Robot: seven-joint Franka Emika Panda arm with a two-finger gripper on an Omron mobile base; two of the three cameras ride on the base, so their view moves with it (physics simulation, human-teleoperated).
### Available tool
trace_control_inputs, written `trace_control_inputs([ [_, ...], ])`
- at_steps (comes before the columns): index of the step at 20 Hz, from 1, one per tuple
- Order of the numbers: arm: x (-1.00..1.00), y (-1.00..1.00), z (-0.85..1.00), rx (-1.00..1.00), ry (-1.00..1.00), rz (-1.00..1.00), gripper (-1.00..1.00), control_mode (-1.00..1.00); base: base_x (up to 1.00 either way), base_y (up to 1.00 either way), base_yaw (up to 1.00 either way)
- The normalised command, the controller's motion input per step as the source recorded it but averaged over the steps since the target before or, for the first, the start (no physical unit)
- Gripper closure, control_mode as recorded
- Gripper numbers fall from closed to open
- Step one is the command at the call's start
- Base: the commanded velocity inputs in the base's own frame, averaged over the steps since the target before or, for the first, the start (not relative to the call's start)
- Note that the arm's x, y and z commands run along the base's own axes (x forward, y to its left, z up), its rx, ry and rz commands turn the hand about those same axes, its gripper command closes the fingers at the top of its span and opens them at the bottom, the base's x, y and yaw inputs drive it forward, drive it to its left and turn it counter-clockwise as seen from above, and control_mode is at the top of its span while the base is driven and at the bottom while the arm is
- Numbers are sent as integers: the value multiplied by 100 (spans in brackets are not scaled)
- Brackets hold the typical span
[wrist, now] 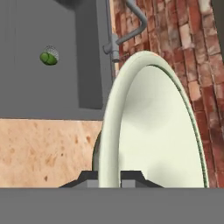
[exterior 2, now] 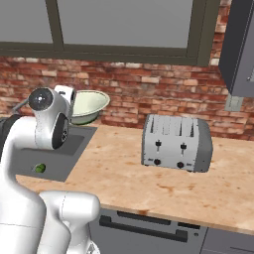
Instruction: Clear the mugs and bowl far away from the sink.
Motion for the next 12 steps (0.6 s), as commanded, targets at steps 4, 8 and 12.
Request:
trace_control_inputs([
  [4, -19, -3, 31, 3, -5, 0, 100, -100, 0, 0, 0],
  [8, -15, -2, 27, 2, 0, 3, 100, -100, 0, 0, 0],
  [12, -18, 0, 21, 0, 0, 10, 100, -100, 0, 0, 0],
])
